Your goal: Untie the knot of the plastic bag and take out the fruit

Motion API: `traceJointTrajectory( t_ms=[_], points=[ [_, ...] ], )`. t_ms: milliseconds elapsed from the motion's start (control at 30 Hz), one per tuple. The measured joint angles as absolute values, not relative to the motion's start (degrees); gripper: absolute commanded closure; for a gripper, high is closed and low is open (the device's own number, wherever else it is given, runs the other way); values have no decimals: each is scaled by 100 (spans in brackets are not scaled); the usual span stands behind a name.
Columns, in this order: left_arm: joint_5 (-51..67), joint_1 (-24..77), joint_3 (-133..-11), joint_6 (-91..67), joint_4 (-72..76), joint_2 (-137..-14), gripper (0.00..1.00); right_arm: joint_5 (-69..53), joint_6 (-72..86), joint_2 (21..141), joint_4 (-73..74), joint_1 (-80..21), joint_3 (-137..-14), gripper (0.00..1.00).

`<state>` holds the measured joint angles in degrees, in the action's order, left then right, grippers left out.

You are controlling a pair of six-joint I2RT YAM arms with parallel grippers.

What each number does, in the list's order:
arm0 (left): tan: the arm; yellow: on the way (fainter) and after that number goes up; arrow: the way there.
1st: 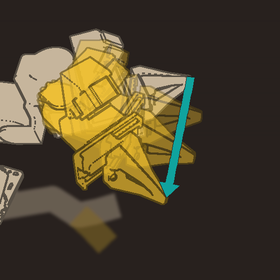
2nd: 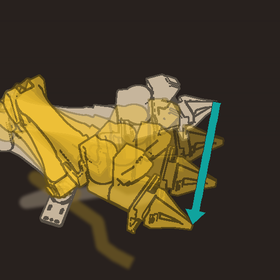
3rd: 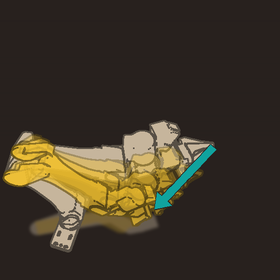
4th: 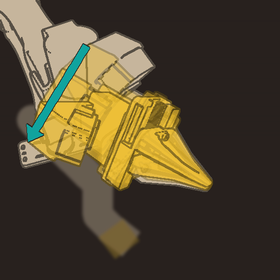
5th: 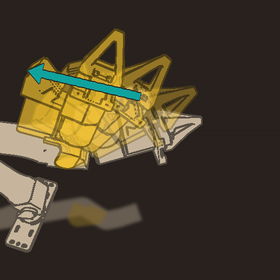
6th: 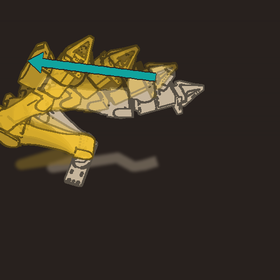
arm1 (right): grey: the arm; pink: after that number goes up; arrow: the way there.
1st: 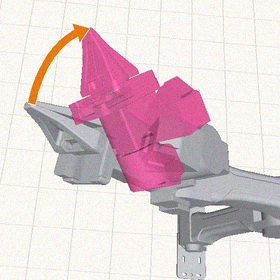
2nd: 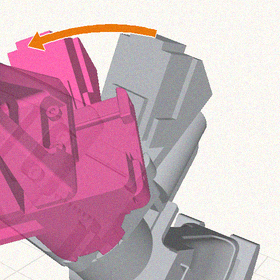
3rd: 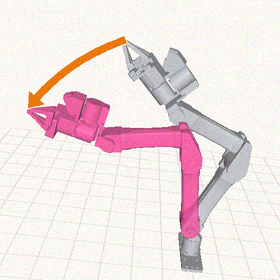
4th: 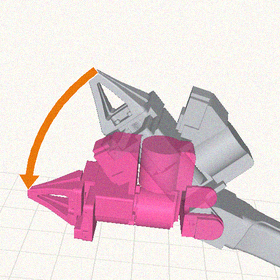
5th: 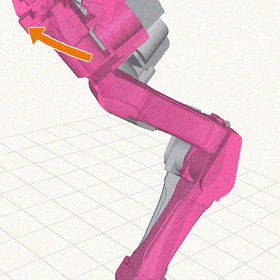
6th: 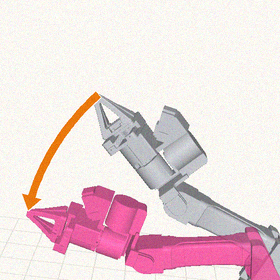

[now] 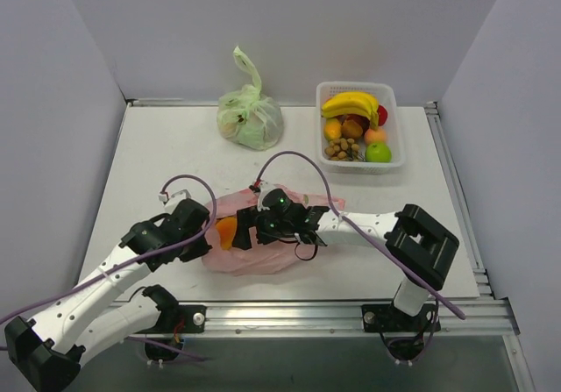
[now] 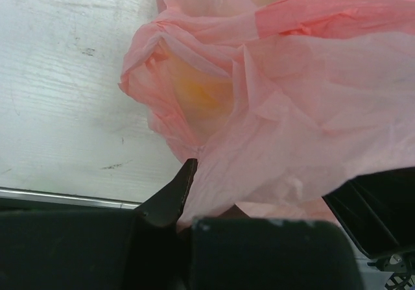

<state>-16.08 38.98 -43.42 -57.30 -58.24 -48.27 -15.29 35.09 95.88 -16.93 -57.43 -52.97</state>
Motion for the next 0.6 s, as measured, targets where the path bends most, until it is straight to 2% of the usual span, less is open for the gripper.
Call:
traceJointTrajectory(
  t_ms=[600],
  points=[
    [-1173, 4790, -4899, -5966, -5245, -5478, 100, -1376, 4595, 10348, -2718, -5741, -5446, 9]
  ],
)
